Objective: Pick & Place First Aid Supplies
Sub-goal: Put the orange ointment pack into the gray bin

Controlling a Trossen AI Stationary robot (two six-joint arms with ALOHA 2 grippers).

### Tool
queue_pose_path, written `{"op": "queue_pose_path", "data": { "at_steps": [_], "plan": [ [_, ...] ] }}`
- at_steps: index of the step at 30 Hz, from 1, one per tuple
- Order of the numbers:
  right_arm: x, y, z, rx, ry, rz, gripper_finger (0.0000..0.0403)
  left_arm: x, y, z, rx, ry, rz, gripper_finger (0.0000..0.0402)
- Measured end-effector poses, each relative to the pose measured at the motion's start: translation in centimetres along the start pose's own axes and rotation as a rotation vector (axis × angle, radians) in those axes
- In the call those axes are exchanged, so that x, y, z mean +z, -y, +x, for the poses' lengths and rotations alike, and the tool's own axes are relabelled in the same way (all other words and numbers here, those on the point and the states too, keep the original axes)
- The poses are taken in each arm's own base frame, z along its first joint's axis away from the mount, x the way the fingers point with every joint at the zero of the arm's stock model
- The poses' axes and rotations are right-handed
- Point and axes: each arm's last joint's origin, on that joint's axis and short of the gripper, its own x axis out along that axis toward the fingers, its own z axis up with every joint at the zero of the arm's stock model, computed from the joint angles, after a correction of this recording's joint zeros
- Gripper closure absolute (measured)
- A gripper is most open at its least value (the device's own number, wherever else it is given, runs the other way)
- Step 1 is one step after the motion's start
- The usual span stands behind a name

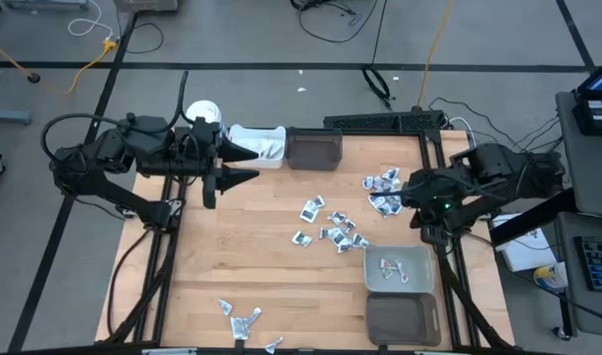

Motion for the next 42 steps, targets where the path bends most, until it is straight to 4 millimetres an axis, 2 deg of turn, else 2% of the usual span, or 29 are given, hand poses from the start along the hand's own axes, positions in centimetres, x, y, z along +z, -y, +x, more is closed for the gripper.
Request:
{"op": "queue_pose_path", "data": {
  "at_steps": [4, 7, 11, 16, 19, 23, 30, 34, 39, 42],
  "plan": [
    [0.1, -0.6, 0.5, 0.005, -0.024, 0.004, 0.0403, 0.0, 0.0, 0.0, 0.001, 0.001, -0.001, 0.0174],
    [-0.1, -0.9, 1.8, -0.041, -0.059, 0.016, 0.0403, 0.0, 0.0, 0.0, 0.002, -0.001, -0.011, 0.0174],
    [-0.9, -0.9, 5.2, -0.132, -0.145, 0.06, 0.0403, 0.0, 0.0, 0.0, 0.002, -0.001, -0.022, 0.0174],
    [-2.0, -1.3, 9.8, -0.15, -0.189, 0.06, 0.0403, 0.0, 0.0, 0.0, -0.001, -0.002, -0.019, 0.0174],
    [-2.9, -0.8, 12.6, -0.175, -0.215, 0.083, 0.0403, 0.0, 0.0, 0.0, -0.002, -0.003, -0.018, 0.0174],
    [-4.1, -0.2, 15.9, -0.219, -0.196, 0.101, 0.0403, 0.0, 0.1, 0.0, -0.025, -0.011, -0.018, 0.0174],
    [-5.7, 1.2, 21.2, -0.175, -0.123, 0.15, 0.0403, -0.1, 0.1, 0.0, -0.028, -0.012, -0.018, 0.0174],
    [-6.6, 2.1, 22.6, -0.18, -0.129, 0.186, 0.0403, 0.0, 0.1, 0.0, -0.028, -0.011, -0.016, 0.0174],
    [-6.6, 1.9, 22.9, -0.101, -0.164, 0.151, 0.0401, 0.0, 0.1, 0.0, -0.028, -0.011, -0.016, 0.0174],
    [-6.4, 1.7, 22.9, -0.076, -0.15, 0.131, 0.0384, 0.0, 0.1, 0.0, -0.028, -0.011, -0.016, 0.0174]
  ]
}}
